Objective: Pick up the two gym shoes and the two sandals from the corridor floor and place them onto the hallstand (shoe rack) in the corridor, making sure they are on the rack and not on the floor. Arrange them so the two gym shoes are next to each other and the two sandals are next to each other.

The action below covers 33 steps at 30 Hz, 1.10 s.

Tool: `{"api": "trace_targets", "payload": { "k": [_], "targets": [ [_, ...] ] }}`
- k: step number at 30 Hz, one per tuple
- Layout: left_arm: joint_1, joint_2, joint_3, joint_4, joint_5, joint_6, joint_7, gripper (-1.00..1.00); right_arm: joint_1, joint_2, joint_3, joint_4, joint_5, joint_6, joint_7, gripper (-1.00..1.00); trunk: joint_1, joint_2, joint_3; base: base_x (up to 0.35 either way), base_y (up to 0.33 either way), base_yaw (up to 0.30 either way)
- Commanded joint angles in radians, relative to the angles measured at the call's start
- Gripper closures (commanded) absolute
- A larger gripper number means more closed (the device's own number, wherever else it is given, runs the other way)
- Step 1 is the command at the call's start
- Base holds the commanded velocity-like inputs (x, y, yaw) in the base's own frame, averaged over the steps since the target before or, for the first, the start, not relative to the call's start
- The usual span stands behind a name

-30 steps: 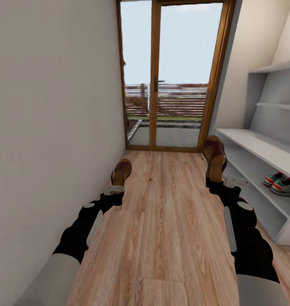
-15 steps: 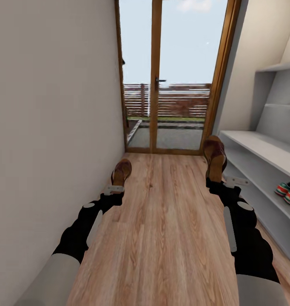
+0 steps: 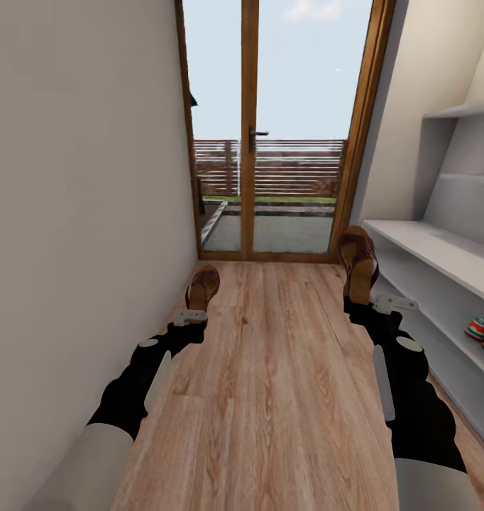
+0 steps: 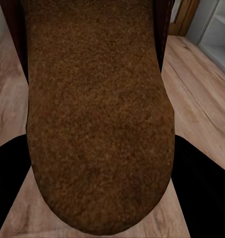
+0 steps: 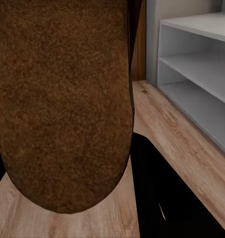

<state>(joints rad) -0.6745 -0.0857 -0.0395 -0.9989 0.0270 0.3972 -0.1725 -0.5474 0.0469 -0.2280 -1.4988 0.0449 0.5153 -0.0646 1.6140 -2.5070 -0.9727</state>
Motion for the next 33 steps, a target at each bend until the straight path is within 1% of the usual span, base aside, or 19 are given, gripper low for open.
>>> {"api": "trace_targets", "payload": {
  "k": [1, 33],
  "targets": [
    [0.0, 0.0, 0.001, -0.002, 0.003, 0.006, -0.002, 1.0, 0.0, 0.001, -0.001, -0.001, 0.001, 0.006, -0.001, 1.0, 0.0, 0.0, -0.001, 0.348, 0.0, -0.014],
    [0.0, 0.0, 0.001, -0.002, 0.003, 0.006, -0.002, 1.0, -0.001, 0.001, -0.002, 0.002, -0.004, 0.006, 0.003, 1.0, 0.0, 0.0, -0.001, 0.348, 0.0, -0.001]
  ]
}}
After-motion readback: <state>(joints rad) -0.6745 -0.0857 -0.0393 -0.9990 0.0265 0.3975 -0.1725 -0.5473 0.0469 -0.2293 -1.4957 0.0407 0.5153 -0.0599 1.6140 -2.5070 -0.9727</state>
